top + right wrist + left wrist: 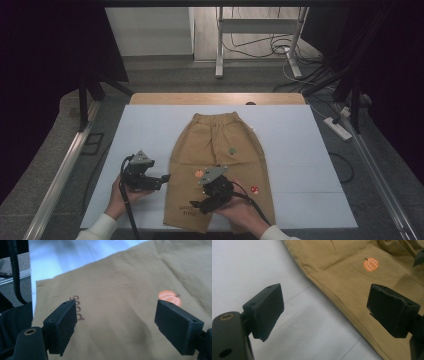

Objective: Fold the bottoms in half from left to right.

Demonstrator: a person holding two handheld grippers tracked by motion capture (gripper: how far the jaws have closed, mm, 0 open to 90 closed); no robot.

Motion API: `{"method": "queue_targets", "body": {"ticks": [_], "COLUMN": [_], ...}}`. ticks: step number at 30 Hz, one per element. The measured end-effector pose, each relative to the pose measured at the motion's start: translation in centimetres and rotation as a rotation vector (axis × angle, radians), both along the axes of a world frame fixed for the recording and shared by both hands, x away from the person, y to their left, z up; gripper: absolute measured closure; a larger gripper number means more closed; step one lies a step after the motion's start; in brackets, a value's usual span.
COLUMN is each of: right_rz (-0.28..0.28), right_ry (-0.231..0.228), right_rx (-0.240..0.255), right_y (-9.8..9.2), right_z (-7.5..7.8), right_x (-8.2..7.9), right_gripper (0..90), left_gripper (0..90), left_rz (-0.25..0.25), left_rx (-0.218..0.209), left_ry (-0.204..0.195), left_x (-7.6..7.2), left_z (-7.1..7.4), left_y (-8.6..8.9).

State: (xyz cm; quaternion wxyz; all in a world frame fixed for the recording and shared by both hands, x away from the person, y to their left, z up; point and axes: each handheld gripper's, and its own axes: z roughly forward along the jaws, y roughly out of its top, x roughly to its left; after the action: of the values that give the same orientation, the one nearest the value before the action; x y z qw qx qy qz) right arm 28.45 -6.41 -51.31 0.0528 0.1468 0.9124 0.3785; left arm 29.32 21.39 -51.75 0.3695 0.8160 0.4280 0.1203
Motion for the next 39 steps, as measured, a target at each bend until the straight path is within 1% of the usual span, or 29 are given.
{"method": "queue_targets", "body": {"ticks": [7,11,20,23,24,25,26,31,33,34,35,37,39], "right_rz": [0.037,0.059,0.085,0.101,0.102,0.110,0.110,0.126,0.134,0.134,0.138,0.139,0.144], "right_ry": [0.001,-0.008,-0.010,-0.010,-0.009,-0.011,-0.007,-0.005,-0.001,0.000,-0.004,-0.005,-0.007], "right_rx": [0.001,-0.010,-0.006,-0.006,-0.002,-0.020,-0.007,-0.016,-0.028,-0.027,-0.047,-0.043,-0.050], "right_y": [1.9,2.9,4.4,5.0,5.3,5.5,5.7,6.7,7.1,7.3,7.5,7.9,8.3], "right_z": [-0.4,-0.4,0.4,0.4,0.3,0.3,0.1,-0.4,-0.8,-1.0,-1.1,-1.5,-1.8], "right_x": [-0.6,-1.1,-2.0,-2.4,-2.5,-2.6,-2.7,-3.2,-3.4,-3.5,-3.6,-3.8,-4.0], "right_gripper": [18.3,18.4,18.4,18.4,18.4,18.4,18.4,18.4,18.4,18.4,18.4,18.4,18.4], "left_gripper": [13.8,13.8,13.8,13.8,13.8,13.8,13.8,13.8,13.8,13.8,13.8,13.8,13.8], "left_rz": [0.002,0.005,0.003,0.002,0.002,0.002,0.002,0.003,0.000,0.001,0.001,0.001,0.001], "left_rx": [-0.003,-0.004,-0.001,-0.002,-0.002,-0.002,-0.002,0.000,0.002,0.000,0.001,0.002,0.002], "left_ry": [0.001,0.000,0.002,0.002,0.002,0.002,0.002,0.005,0.005,0.007,0.007,0.009,0.009], "left_x": [0.1,0.1,0.1,0.1,0.1,0.1,0.1,0.2,0.2,0.2,0.2,0.2,0.2], "left_z": [0.0,0.0,0.0,0.0,0.0,0.0,0.0,-0.1,-0.1,-0.1,-0.1,-0.1,-0.2], "left_y": [0.0,0.1,0.1,0.1,0.1,0.1,0.1,0.1,0.2,0.1,0.1,0.1,0.2]}}
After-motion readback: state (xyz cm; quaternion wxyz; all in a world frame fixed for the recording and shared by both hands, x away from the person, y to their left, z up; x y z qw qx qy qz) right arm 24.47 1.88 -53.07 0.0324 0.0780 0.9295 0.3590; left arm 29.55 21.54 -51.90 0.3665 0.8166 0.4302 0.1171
